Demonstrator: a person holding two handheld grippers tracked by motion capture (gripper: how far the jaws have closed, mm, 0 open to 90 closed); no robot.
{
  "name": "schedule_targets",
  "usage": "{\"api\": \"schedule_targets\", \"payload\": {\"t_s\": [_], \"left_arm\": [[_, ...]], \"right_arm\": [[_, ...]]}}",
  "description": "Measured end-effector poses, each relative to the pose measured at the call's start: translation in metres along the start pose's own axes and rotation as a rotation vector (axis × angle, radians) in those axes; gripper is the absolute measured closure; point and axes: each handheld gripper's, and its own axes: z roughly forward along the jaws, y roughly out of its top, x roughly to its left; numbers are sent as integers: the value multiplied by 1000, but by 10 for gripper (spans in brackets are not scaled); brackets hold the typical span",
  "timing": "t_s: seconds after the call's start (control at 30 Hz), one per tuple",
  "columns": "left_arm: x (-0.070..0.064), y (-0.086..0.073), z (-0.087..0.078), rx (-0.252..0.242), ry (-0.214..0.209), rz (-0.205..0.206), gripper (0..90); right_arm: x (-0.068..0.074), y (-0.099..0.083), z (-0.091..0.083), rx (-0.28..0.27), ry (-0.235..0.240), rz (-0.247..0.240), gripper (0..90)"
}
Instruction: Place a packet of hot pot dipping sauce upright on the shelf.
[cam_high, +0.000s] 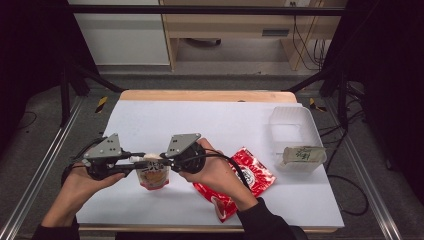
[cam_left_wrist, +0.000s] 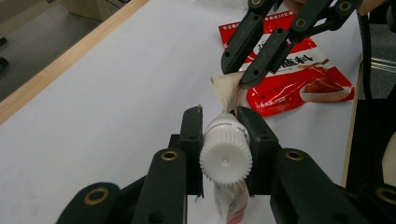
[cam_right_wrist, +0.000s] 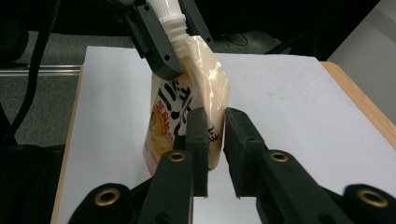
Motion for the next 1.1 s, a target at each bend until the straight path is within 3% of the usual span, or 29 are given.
{"api": "schedule_targets", "payload": {"t_s": [0.1, 0.23, 0.33, 0.5, 0.63, 0.97, 1.1], "left_arm": [[-1, 0, -1, 1, 0, 6, 727], [-1, 1, -4, -3, 0, 12, 727], [-1, 1, -6, -3, 4, 16, 727], [-3, 2, -6, 5, 3, 30, 726], [-3, 1, -5, 3, -2, 29, 726], [-4, 1, -2, 12, -13, 40, 726], [-4, 1, -2, 1, -18, 31, 726]], "right_arm": [[-1, 0, -1, 7, -7, 4, 665], [0, -3, 2, 97, -17, -10, 440], [1, -4, 7, 157, -12, -9, 363], [1, 2, 13, 224, 27, -31, 333], [-3, 13, 14, 258, 62, -48, 370], [-1, 26, 24, 306, 132, -74, 676], [-1, 28, 26, 314, 124, -77, 805]]}}
